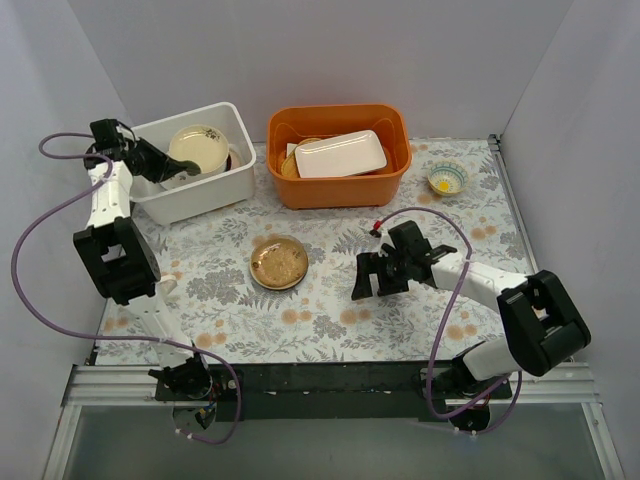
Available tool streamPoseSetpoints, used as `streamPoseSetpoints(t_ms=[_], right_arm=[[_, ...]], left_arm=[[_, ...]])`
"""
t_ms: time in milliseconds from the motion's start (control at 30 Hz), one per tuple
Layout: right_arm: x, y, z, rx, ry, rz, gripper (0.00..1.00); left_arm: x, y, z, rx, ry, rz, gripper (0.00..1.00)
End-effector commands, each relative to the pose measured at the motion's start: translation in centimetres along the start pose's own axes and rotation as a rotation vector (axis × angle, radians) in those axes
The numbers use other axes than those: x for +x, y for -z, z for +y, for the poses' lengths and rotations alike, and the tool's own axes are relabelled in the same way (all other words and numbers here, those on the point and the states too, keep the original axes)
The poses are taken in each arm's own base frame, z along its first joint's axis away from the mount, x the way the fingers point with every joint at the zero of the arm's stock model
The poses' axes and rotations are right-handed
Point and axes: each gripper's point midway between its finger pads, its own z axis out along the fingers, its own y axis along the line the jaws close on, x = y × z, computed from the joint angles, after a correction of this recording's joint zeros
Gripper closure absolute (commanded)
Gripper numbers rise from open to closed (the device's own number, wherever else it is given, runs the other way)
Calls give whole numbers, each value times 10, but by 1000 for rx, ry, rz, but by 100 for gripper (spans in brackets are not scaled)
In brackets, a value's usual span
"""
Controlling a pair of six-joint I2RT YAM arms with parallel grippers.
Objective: Place the plates into the plastic bin on the countertop
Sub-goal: Place the plate in the plastic bin.
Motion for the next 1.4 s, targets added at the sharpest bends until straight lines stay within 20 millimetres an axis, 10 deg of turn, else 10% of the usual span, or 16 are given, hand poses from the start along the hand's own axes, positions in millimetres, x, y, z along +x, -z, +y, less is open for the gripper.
streamPoseSetpoints(t_ms=[0, 700, 1367], right_arm=[[-15, -4, 6, -3, 18, -30, 2], [-9, -18, 4, 12, 20, 8, 3], [-9, -20, 10, 11, 33, 16, 3]], left_arm=[[-30, 15, -6, 49, 4, -59, 100], [-52, -25, 44, -17, 93, -45, 99], [-41, -28, 52, -18, 87, -13, 47]])
